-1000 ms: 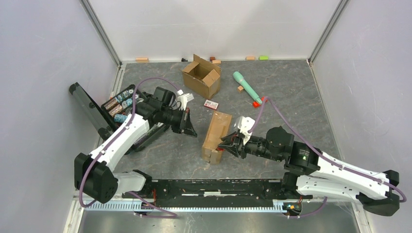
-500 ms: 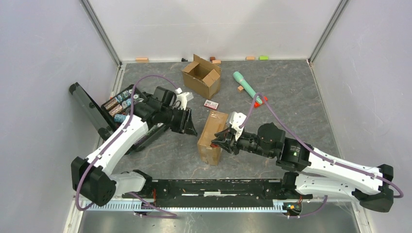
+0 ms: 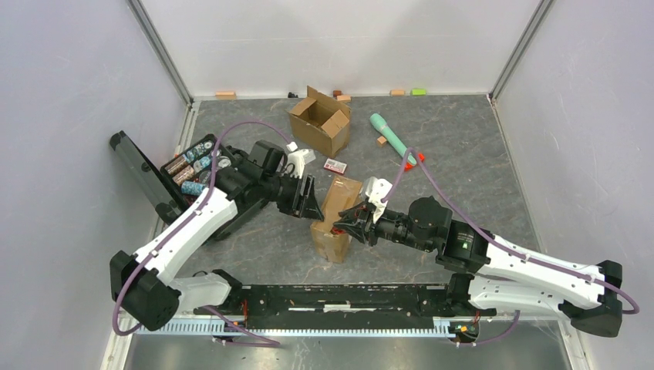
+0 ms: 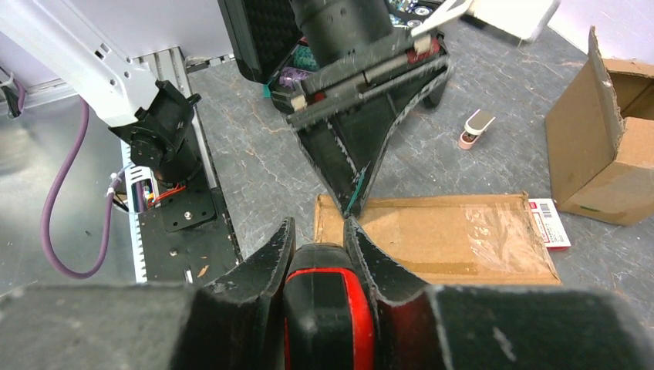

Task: Unpack the express box
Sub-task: Cut the express box at the center of the board.

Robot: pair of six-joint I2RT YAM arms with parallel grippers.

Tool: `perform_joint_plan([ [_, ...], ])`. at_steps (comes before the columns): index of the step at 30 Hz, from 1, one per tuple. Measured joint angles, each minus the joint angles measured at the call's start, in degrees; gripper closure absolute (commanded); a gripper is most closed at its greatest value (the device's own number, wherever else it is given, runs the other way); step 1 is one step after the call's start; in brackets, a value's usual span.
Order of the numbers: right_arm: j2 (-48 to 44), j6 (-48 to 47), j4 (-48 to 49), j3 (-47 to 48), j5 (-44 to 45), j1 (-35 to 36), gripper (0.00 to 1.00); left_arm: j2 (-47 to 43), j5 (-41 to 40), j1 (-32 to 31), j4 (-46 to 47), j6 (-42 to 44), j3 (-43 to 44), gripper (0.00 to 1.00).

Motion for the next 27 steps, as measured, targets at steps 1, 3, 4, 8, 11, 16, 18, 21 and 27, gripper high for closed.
perform_joint_plan([
  [1, -0.02, 0.11, 0.42, -0.15, 0.15, 0.0, 1.0, 0.5, -0.04, -0.22, 0.35, 0.0, -0.81, 0.42],
  [3, -0.07, 0.33, 0.57, -0.2, 0.48, 0.0, 1.0, 1.38, 0.31, -0.24, 0.46, -0.26, -2.1, 0.45],
  [4, -0.13, 0.42, 0.55, -0.26, 0.63, 0.02, 1.0, 1.6, 0.72, -0.22, 0.61, -0.35, -2.4, 0.46],
  [8, -0.28, 0.42, 2.1, -0.31, 0.55, 0.0, 1.0, 1.53, 1.14, -0.26, 1.18, -0.33, -2.4, 0.48],
  [11, -0.02, 0.22, 4.31, -0.26, -0.81, 0.0, 1.0, 1.55, 1.38, -0.31, 1.18, -0.28, -2.4, 0.49],
  [16, 3.04, -0.96, 5.68, 0.35, -3.34, 0.02, 1.0, 1.55, 1.49, -0.31, 1.16, -0.26, -2.4, 0.5],
  [18, 4.44, -1.55, 5.44, 0.35, -4.09, 0.02, 1.0, 1.55, 1.53, -0.31, 1.16, -0.24, -2.4, 0.51],
  [21, 5.16, -2.03, 5.2, 0.28, -4.2, 0.02, 1.0, 1.55, 1.62, -0.31, 1.16, -0.24, -2.4, 0.51],
  [27, 4.48, -2.36, 5.38, -0.09, -3.65, 0.17, 1.0, 1.57, 1.92, -0.28, 1.18, -0.2, -2.4, 0.52],
])
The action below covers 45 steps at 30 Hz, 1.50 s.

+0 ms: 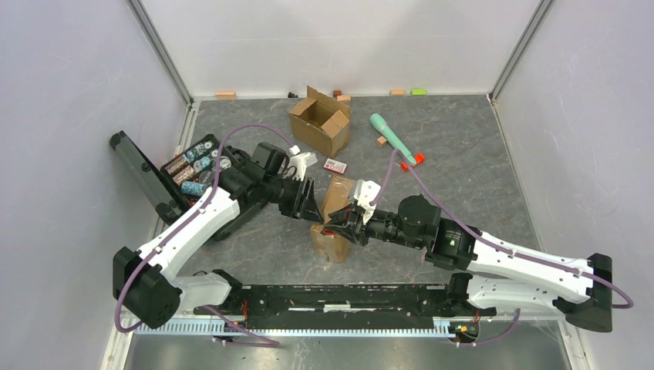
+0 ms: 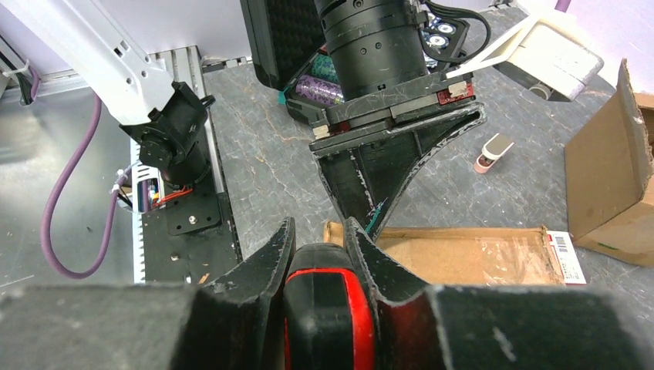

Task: Unpack the express box
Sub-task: Cut the express box at the center of the board.

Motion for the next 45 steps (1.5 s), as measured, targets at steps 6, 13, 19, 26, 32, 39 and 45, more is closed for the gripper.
perform_joint_plan([
  [6, -1.22, -0.24, 0.02, 0.0, 0.39, 0.0, 1.0, 0.0, 0.07, 0.2, -0.11, 0.02, 0.0, 0.53],
  [13, -1.84, -0.28, -0.02, -0.07, 0.81, 0.0, 1.0, 0.0, 0.15, 0.37, -0.2, 0.02, 0.0, 0.54],
  [19, -2.14, -0.2, -0.46, -1.22, 0.87, 0.0, 1.0, 0.02, 0.31, 0.63, -0.44, 0.04, 0.04, 0.54],
  [26, -2.47, 0.17, -0.52, -1.92, 0.68, 0.0, 1.0, 0.17, 0.5, 0.74, -0.5, 0.04, 0.09, 0.54],
  [32, -2.23, 0.15, -4.31, -1.88, -2.82, -0.02, 1.0, 0.52, 1.01, 1.49, -0.92, 0.04, 0.11, 0.55],
  [39, -2.21, -0.46, -6.67, -1.31, -5.38, 0.07, 1.0, 1.25, 2.12, 1.92, -1.07, 0.04, 0.28, 0.56],
  [45, -4.17, 0.09, -3.23, -1.31, -0.57, 0.22, 1.0, 1.27, 2.16, 2.16, -1.01, 0.07, 0.35, 0.56],
])
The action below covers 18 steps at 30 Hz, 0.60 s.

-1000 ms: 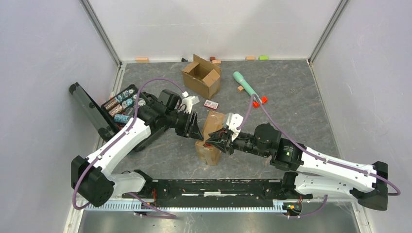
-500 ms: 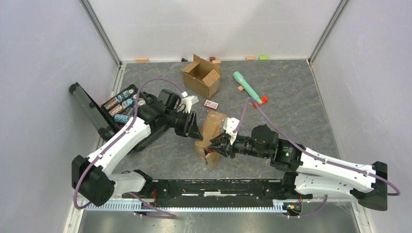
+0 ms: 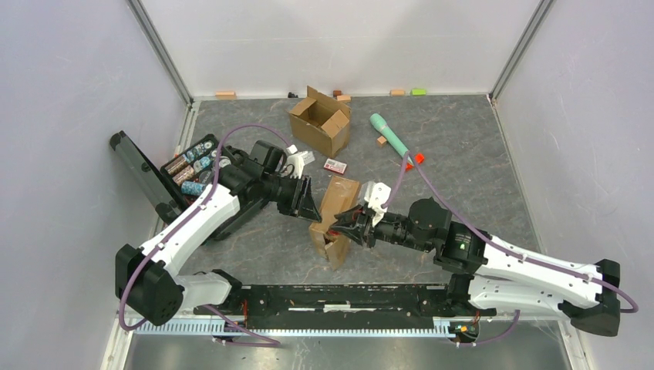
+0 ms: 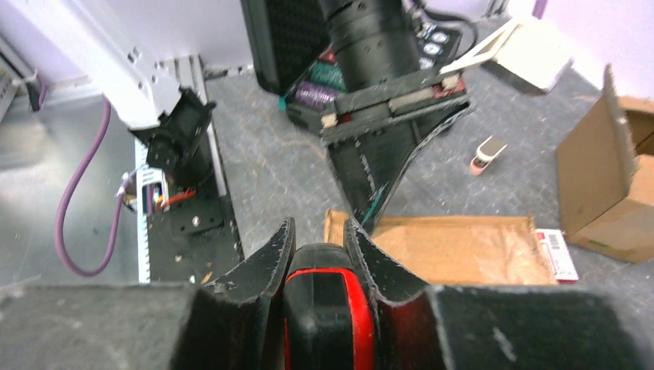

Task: Unpack the express box
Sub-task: Cut the express box at the center of the board.

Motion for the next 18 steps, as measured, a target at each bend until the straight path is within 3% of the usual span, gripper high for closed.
perform_joint_plan([
  [9, 3.02, 0.85, 8.59, 0.04, 5.53, 0.0, 1.0, 0.0, 0.24, 0.13, -0.02, 0.02, 0.0, 0.56],
  [18, 4.46, 2.1, 10.47, -0.11, 5.7, 0.0, 1.0, -0.02, 0.31, 0.15, -0.02, 0.2, -0.02, 0.56],
])
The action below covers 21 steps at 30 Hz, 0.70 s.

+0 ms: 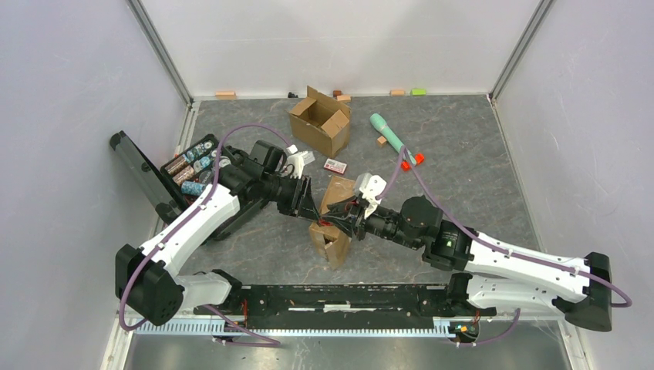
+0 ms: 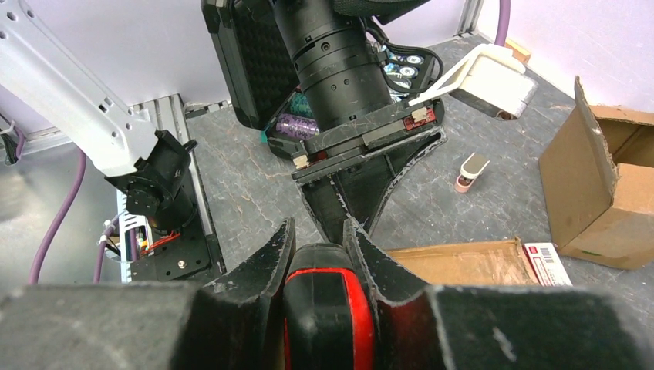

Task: Unpack the express box
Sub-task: Cut the express box at the center of the board.

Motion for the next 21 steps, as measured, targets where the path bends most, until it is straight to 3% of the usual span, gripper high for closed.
perform_joint_plan([
  [21, -0.66, 3.06, -0.42, -1.64, -1.11, 0.0, 1.0, -0.02, 0.09, 0.02, -0.02, 0.26, 0.0, 0.57],
])
